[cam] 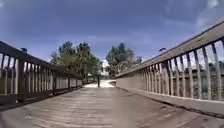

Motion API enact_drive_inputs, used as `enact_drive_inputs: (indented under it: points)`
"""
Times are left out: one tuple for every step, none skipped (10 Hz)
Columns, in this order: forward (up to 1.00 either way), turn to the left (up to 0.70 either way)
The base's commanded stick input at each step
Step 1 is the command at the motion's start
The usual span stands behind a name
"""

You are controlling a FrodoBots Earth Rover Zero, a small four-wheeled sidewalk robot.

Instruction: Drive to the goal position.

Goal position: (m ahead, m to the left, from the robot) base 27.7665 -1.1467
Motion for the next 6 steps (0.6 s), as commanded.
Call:
enact_drive_inputs:
  points:
    - [0.85,0.04]
    - [0.85,0.04]
    - [0.85,0.04]
    - [0.85,0.04]
    - [0.85,0.04]
    - [0.85,0.04]
